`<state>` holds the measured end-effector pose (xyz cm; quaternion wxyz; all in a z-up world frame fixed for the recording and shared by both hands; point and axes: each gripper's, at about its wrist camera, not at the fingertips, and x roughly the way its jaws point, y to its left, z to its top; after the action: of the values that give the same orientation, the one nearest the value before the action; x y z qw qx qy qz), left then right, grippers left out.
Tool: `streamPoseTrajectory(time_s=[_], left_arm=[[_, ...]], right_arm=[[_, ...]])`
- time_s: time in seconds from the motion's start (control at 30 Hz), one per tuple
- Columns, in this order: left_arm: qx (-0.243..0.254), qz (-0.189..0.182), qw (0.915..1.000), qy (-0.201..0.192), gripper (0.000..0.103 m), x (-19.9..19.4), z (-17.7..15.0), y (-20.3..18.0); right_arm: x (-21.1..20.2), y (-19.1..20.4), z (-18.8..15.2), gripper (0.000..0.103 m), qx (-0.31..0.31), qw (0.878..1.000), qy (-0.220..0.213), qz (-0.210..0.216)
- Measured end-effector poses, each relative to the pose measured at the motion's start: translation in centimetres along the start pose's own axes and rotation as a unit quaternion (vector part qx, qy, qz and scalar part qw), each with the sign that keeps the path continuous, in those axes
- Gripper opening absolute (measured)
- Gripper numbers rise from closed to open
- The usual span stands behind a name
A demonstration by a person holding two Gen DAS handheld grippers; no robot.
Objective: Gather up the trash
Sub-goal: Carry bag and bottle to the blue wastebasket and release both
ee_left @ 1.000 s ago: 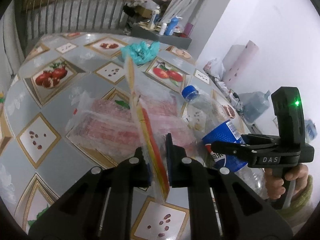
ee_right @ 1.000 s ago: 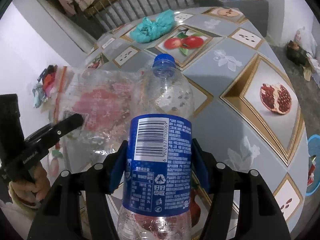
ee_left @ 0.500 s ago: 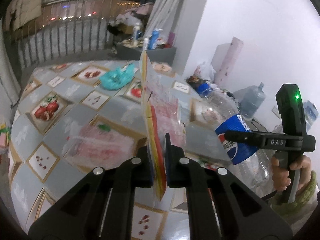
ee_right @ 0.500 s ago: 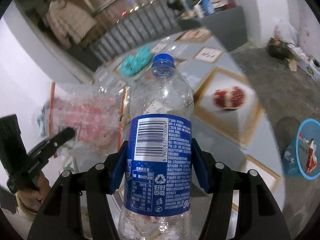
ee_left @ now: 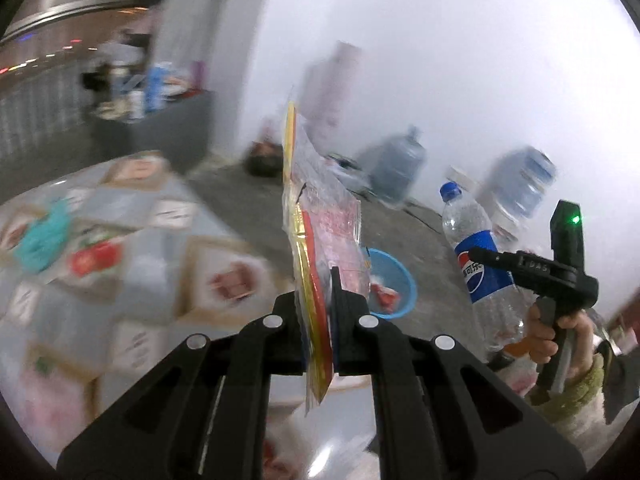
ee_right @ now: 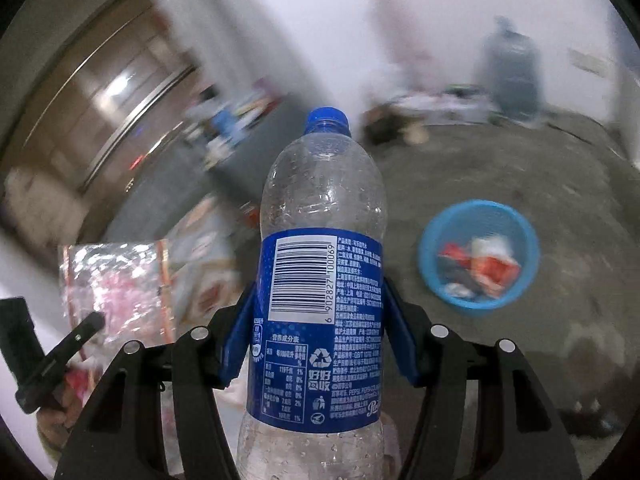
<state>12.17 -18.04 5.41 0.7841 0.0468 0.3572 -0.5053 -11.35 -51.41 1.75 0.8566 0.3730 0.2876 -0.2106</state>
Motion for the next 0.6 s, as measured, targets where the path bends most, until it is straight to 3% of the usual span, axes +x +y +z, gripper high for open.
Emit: streamPoseTrajectory(time_s=[0.1, 0.23, 0.37, 0.6], left_arm=[[0.014, -0.041, 0.9982, 0.043, 0.006, 5.0, 1.7, -2.1], [0.028, -0.067, 0.9909, 0.114, 0.006, 13.3, 3.6, -5.3], [0.059, -0.064, 0.9811, 0.173, 0.006, 21.3, 4.0, -8.5], [0.099, -0.038, 0.9682, 0.226, 0.007, 32.8, 4.9, -11.6]], right_arm=[[0.2, -5.4, 0.1, 0.059, 0.061, 0.998, 0.002, -0.030], [2.4, -11.0, -0.5, 0.059, 0.126, 0.991, 0.026, -0.047], [6.6, -14.3, -0.2, 0.059, 0.150, 0.985, 0.062, -0.057], [13.2, -18.4, 2.9, 0.059, 0.158, 0.982, 0.099, -0.041]])
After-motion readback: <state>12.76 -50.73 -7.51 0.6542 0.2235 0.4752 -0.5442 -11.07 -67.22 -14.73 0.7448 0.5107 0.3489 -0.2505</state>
